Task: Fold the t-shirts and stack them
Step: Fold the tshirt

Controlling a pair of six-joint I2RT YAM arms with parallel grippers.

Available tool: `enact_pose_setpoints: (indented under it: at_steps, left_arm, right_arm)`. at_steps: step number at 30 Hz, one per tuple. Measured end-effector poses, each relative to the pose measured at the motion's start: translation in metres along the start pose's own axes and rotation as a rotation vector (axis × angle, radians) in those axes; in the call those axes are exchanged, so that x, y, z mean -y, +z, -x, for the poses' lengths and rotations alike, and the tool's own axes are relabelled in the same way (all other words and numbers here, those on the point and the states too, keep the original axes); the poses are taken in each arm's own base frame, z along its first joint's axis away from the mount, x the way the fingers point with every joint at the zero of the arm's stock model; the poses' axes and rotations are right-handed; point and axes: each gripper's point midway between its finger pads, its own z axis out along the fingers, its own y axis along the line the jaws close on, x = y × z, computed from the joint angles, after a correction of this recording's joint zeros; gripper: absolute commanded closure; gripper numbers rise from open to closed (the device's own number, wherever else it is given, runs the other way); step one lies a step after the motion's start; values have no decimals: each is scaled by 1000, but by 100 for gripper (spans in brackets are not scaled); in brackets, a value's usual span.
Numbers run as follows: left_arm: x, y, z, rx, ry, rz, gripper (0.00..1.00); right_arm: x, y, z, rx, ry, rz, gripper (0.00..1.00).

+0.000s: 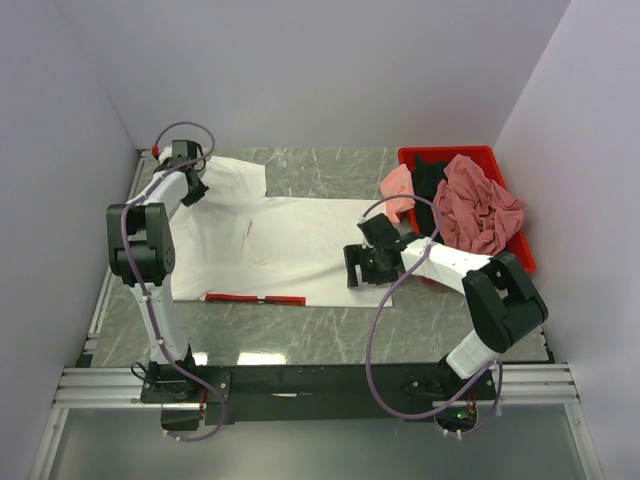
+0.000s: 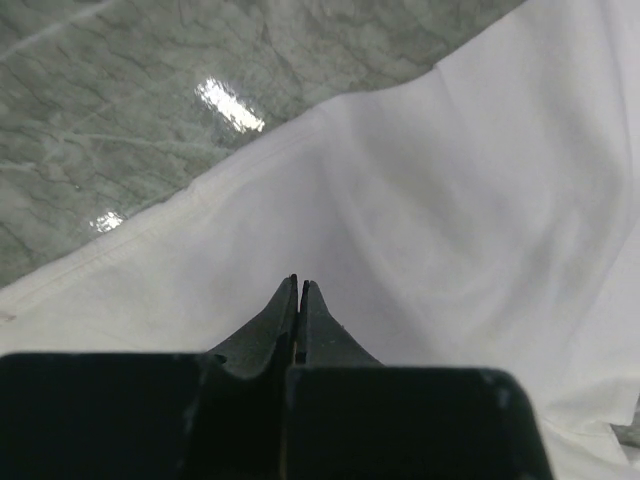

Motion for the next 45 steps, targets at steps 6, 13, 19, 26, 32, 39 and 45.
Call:
enact_pose_setpoints:
  at_steps: [6,13,19,26,32,39,45]
  left_arm:
    - [2,-5,19,50,-11,19,99]
    - [2,-4,22,46,0,26,29]
    - [6,-6,28,53,-13,15,1]
    - [3,-36,27,58,-36,-38,1]
    - [-4,-89,8,70,-96,-158,1]
    - [2,-88,-69,-48,-60,-208,1]
    - [-19,-75,-120,-159,-43,-165,1]
  right_arm:
    - [0,0,1,1,0,-2,14]
    - [0,0,1,1,0,-3,14]
    - [1,0,1,2,0,-7,13]
    - [2,-15,8,42,3,-17,13]
    - [-6,-40,26,144,22,9,13]
    - [-9,-41,29,159,43,20,13]
    - [-7,-20,21,105,35,-24,13]
